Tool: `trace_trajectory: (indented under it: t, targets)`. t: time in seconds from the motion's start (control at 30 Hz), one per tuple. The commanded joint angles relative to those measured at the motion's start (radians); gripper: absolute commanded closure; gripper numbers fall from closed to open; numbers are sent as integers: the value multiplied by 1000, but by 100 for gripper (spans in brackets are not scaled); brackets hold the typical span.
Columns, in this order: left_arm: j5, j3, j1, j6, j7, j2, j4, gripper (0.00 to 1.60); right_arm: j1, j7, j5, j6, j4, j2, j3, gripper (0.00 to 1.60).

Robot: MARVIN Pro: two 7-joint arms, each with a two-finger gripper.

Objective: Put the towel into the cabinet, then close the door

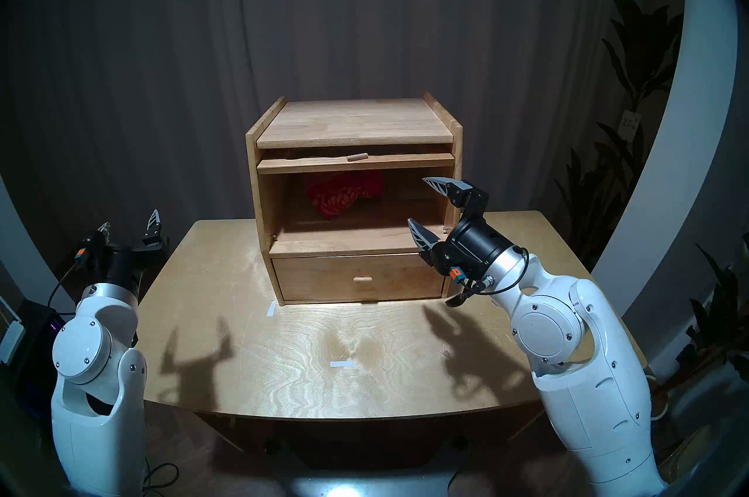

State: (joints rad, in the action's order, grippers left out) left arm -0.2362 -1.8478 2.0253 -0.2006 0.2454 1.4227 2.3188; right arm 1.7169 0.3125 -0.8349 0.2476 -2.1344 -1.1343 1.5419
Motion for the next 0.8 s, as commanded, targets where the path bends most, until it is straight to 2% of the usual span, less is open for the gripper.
trace_trajectory:
  t: [0.0,0.03,0.07,0.27,0.3,0.37,0.4,0.43,0.77]
  targets:
    - [1,-10,23,73,-29,-8,7,0,-107,-17,-41,-24,-12,-34,-27,0]
    - [1,-12,26,82,-33,-8,5,0,-137,-13,-47,-29,0,-39,-39,0]
    - [1,-13,29,90,-37,-8,4,0,-124,-19,-52,-33,-6,-47,-39,0]
    - [1,-18,40,125,-54,-10,-4,0,-212,-12,-76,-59,51,-81,-77,0]
    - [1,-19,41,130,-57,-10,-5,0,-187,-20,-81,-62,44,-89,-72,0]
    - [1,-21,44,139,-62,-10,-7,0,-233,-14,-89,-70,77,-99,-88,0]
    - [1,-21,45,141,-64,-10,-8,0,-223,-18,-93,-73,79,-104,-86,0]
    - [1,-22,46,146,-67,-10,-10,0,-251,-14,-98,-77,100,-110,-96,0]
    - [1,-28,58,185,-88,-11,-18,0,-329,-14,-154,-110,209,-162,-127,0]
